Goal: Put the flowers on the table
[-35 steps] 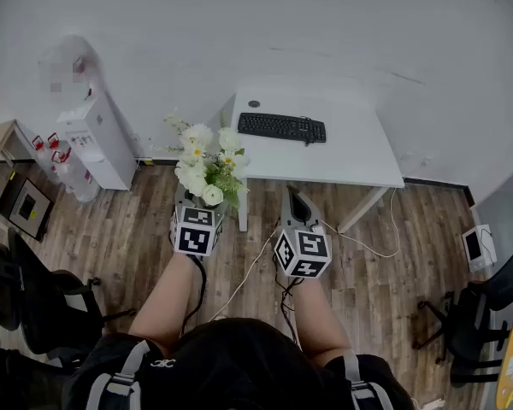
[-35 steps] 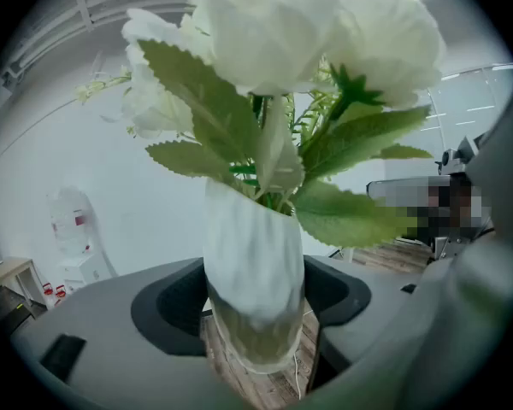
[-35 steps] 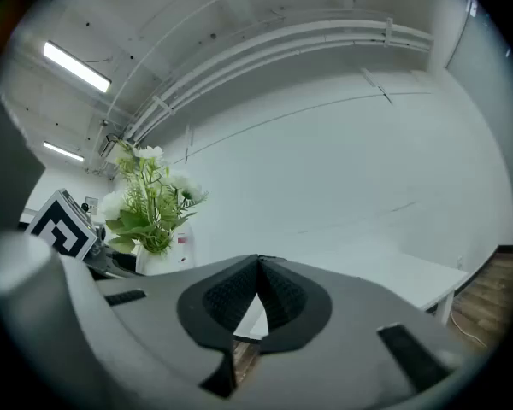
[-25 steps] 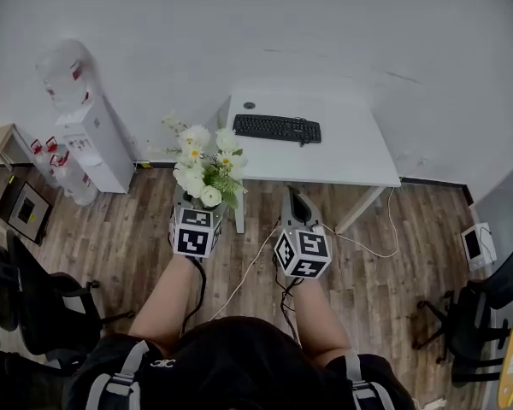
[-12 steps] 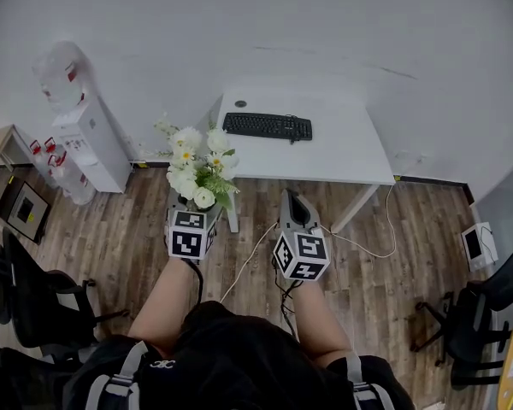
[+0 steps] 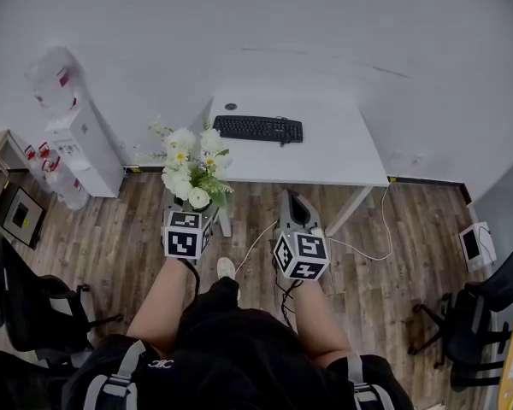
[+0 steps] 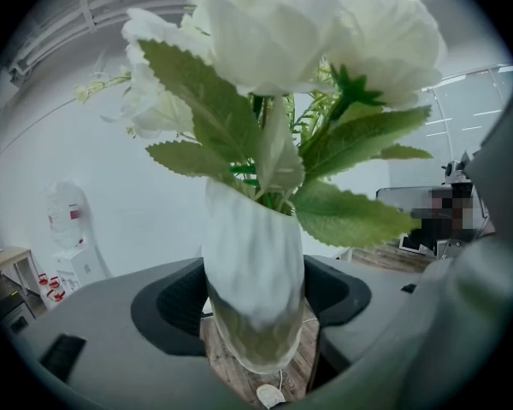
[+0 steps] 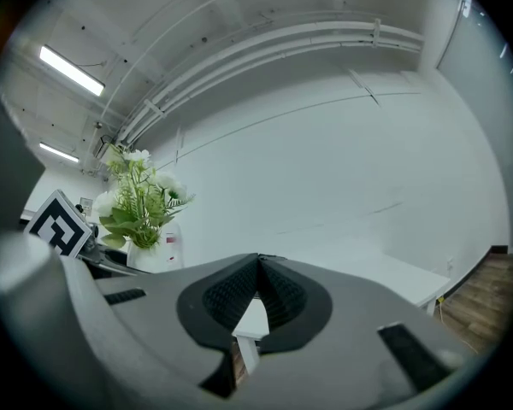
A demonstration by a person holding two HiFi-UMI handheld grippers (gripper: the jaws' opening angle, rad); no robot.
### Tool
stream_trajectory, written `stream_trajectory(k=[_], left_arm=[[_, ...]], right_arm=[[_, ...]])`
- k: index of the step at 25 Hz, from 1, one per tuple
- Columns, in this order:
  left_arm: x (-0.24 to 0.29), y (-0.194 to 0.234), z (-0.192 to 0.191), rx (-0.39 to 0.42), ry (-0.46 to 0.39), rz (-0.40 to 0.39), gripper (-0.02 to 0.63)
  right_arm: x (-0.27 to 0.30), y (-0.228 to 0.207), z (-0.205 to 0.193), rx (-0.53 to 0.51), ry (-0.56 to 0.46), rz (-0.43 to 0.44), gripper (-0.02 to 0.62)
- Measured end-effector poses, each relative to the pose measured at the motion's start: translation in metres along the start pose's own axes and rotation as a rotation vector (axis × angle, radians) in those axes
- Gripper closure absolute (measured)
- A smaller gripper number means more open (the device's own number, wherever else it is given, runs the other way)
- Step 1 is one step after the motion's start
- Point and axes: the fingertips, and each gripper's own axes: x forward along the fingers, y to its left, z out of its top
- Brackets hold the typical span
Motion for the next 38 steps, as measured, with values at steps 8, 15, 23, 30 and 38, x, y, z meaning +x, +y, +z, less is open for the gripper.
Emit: stream_trajectory(k=[8, 15, 23, 30, 38], left_arm=[[0.086, 0.02, 0.027, 0.01, -0.002, -0.012, 0.253], [0.14, 0.041, 0.026, 0.008, -0.029, -0.035, 0.253], [0.279, 0.087, 0.064, -0.002, -0.01, -0.075, 0.253], [0.392, 0.13, 0.102, 0.0, 0.016, -0.098, 0.253], [0.494, 0.172, 0.124, -0.014, 0.03, -0.104, 0.253]], right_arm=[[0.081, -0.033, 0.003, -0.002, -0.003, 0.007, 0.595], [0.13, -0.042, -0.013, -0.031, -0.014, 0.001, 0.595], [0.271, -0.078, -0.01, -0.045, 0.002, -0.007, 0.595], [0.397, -0.113, 0.006, -0.048, -0.006, -0.034, 0.595], [0.509, -0.142, 0.003, -0.054, 0.008, -0.044, 0.595]])
